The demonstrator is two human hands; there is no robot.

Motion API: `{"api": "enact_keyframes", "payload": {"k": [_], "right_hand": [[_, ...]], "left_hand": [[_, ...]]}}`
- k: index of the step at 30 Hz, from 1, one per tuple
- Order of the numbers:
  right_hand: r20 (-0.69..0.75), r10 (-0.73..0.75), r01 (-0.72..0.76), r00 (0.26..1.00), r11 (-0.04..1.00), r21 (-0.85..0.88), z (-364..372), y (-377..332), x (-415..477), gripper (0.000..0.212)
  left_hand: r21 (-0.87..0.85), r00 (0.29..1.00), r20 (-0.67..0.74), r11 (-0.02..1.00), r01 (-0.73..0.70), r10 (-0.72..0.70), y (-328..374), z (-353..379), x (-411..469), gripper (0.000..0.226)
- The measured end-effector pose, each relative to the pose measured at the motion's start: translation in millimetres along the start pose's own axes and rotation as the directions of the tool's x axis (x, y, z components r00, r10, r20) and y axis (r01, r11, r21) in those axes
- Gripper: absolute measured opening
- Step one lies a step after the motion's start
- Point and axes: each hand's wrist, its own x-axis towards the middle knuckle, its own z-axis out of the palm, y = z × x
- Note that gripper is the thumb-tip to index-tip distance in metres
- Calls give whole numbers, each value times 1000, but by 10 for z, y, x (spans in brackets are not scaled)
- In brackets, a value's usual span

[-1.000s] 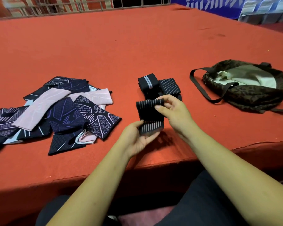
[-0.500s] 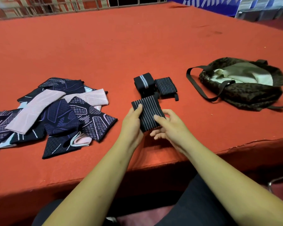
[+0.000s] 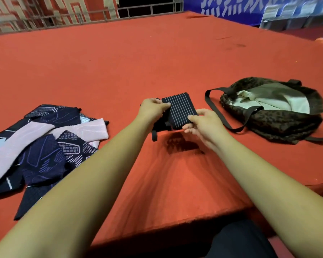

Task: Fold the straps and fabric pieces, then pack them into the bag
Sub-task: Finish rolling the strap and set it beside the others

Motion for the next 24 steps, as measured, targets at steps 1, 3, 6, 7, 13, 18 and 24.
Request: {"api": "enact_keyframes", "payload": {"k": [1,3,6,7,13,18,24], "right_hand": [[-4,13,-13,1000,1000,-9,-4,-2,118,7],[-39,17,-19,999,998,-53,-9,21,339,7],[-123,16,-29,992,994,-101,-5,86,636,19],[-135,22,-38,991,993,-111,2,110,709,18],[-156,66,-100,986,970,-221,34,395,998,17],[-200,26,-91,979,942,-324,15,562,1064,18],[-259,-42,-68,965,913,-402,-6,629,1080,16]], "left_hand": [[107,999,-14,994,-28,29,26,34,157,30],[378,996,-27,924,-66,82,66,106,443,34],[569,996,-9,819,-72,94,92,218,783,30],[611,996,-4,789,-67,88,80,247,883,30],[866,982,59,481,-139,177,-219,362,1189,34],[916,967,69,368,-159,244,-435,358,1226,48],[824,945,124,500,-268,303,-358,294,1154,48]]}}
